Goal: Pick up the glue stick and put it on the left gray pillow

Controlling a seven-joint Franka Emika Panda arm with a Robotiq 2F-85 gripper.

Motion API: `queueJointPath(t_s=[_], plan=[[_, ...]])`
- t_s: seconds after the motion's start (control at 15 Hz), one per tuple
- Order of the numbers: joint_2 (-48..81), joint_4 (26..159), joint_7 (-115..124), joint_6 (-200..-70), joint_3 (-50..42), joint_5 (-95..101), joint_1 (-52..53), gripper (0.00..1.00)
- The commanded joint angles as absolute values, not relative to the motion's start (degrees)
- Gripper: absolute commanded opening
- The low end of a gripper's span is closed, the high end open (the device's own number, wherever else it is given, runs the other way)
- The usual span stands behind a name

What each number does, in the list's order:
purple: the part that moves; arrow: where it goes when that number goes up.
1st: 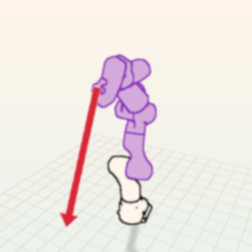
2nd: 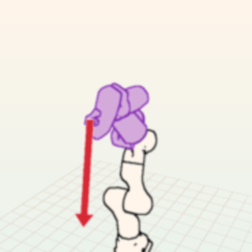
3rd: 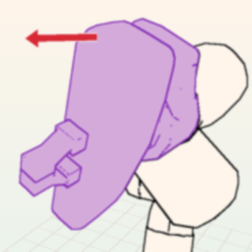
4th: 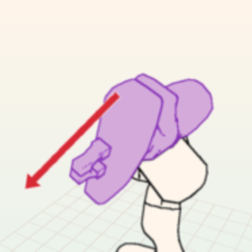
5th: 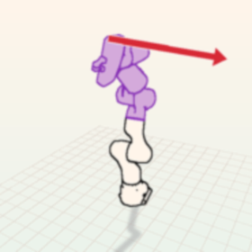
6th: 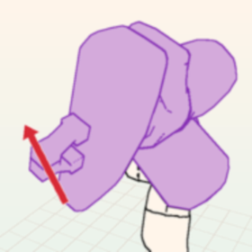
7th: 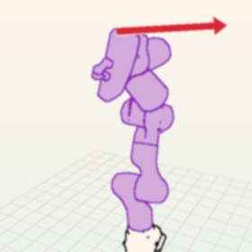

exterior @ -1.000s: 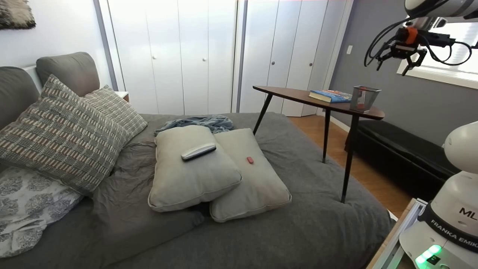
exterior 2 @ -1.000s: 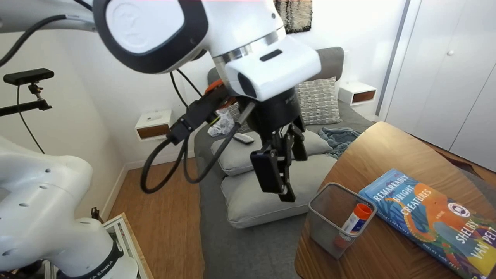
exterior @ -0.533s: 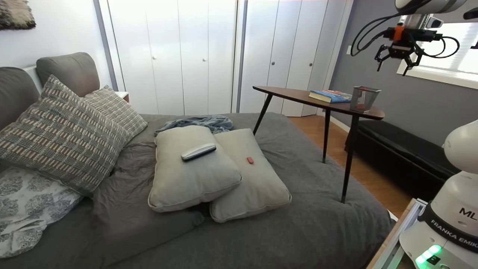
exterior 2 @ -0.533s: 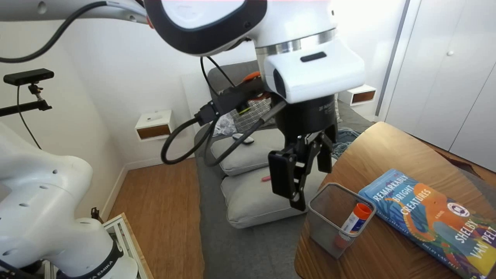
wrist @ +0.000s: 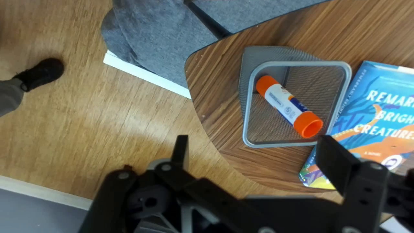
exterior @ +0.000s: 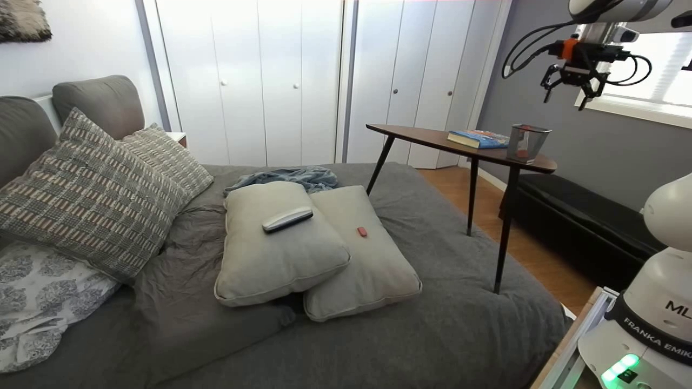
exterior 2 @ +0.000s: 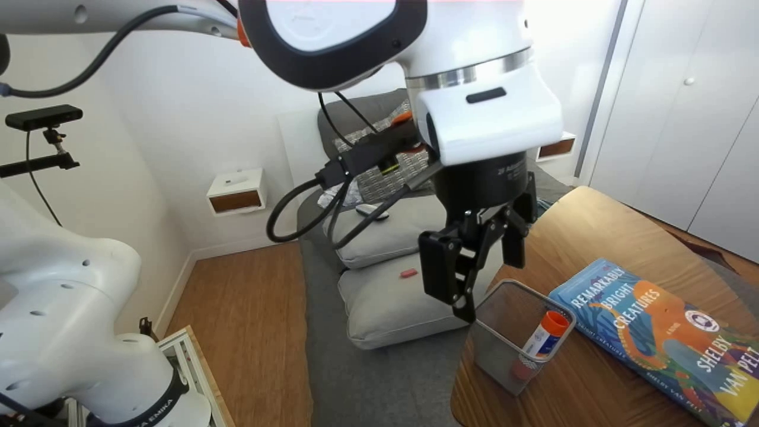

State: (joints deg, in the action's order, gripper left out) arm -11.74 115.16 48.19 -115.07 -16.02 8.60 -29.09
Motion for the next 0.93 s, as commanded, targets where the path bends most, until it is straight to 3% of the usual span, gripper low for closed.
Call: queueJointPath(t_s=[0.0, 0.4, 0.67, 0.73, 0.87], plan=[[-8.7, 113.2, 58.0, -119.4, -17.5, 6.8, -27.9, 1.0], [-3.5, 111.6, 72.2, -123.8, -17.7, 7.4, -26.3, 0.99], [-1.7, 111.7, 77.7, -124.7, -17.9, 8.9, -24.9, 0.92], [-1.4, 111.8, 78.8, -124.7, -18.0, 9.1, -24.6, 0.83], [-1.0, 112.3, 80.7, -124.9, -18.4, 9.3, -24.4, 0.84]])
